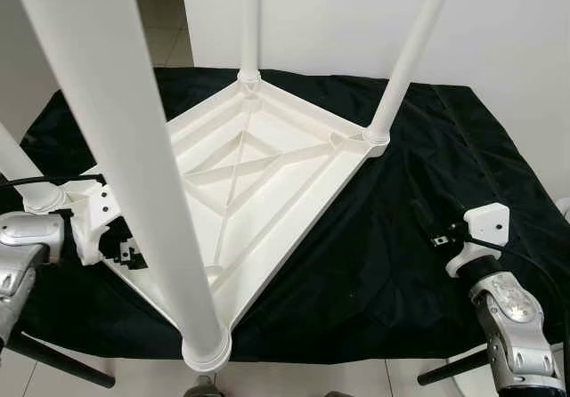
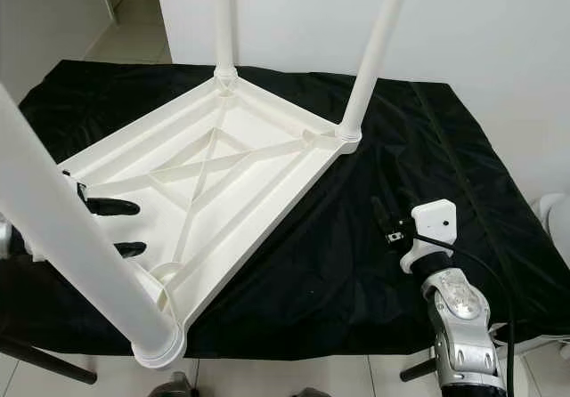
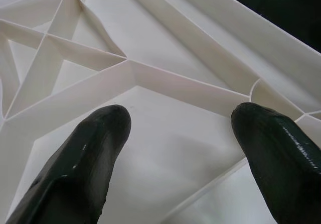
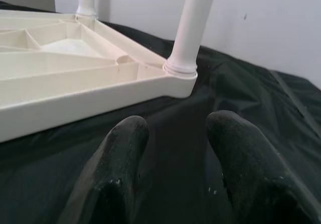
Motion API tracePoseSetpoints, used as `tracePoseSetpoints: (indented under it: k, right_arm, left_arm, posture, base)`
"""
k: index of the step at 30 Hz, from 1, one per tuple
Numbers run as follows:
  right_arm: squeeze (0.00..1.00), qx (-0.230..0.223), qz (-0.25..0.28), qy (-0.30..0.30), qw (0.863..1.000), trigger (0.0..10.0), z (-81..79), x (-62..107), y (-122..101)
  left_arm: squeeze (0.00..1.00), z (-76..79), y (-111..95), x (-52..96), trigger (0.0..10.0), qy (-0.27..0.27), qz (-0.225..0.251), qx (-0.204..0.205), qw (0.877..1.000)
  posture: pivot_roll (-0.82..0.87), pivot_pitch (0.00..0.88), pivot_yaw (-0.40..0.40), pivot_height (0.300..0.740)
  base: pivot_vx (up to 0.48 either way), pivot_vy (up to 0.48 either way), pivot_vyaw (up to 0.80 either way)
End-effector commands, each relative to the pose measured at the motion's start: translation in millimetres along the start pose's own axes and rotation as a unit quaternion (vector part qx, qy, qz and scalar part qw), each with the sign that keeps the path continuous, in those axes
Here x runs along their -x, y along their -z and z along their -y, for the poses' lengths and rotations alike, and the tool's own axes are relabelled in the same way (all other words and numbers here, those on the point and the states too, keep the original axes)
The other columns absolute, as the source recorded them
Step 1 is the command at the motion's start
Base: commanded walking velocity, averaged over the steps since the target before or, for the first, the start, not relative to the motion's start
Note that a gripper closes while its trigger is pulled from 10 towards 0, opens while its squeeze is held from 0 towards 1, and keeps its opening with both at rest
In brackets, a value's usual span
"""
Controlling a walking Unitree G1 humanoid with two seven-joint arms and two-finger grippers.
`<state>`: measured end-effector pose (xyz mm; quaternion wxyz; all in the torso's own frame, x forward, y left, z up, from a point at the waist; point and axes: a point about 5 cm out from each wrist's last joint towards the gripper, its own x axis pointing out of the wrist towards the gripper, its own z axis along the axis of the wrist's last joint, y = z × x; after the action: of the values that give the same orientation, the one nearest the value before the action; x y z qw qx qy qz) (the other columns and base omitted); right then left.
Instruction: Building children table
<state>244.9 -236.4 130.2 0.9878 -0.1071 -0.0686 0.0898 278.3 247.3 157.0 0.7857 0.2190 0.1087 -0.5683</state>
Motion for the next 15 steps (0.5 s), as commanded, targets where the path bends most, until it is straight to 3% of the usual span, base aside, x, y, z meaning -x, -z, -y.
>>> tracePoseSetpoints:
  k: [1,7,15]
  right_arm:
    - [0.00,-0.003,0.002,0.010,1.000,10.0,1.1,2.2,2]
    - [0.00,-0.002,-0.004,0.006,1.000,10.0,2.9,1.9,4]
    - [0.00,0.009,-0.001,0.002,1.000,10.0,12.3,-5.0,-1]
  left_arm:
    - [0.00,15.8,3,3.4,10.0,0.139,-0.014,-0.003,0.990]
    - [0.00,23.5,8,9.0,10.0,0.155,-0.036,-0.002,0.987]
    - [0.00,35.0,17,5.9,10.0,0.155,-0.066,-0.023,0.985]
  posture:
    - [0.12,0.011,-0.018,0.740]
    - [0.13,0.010,-0.046,0.740]
    - [0.14,0.014,-0.055,0.740]
  base:
    - [0.000,0.000,0.00]
    - [0.000,0.000,0.00]
    - [0.000,0.000,0.00]
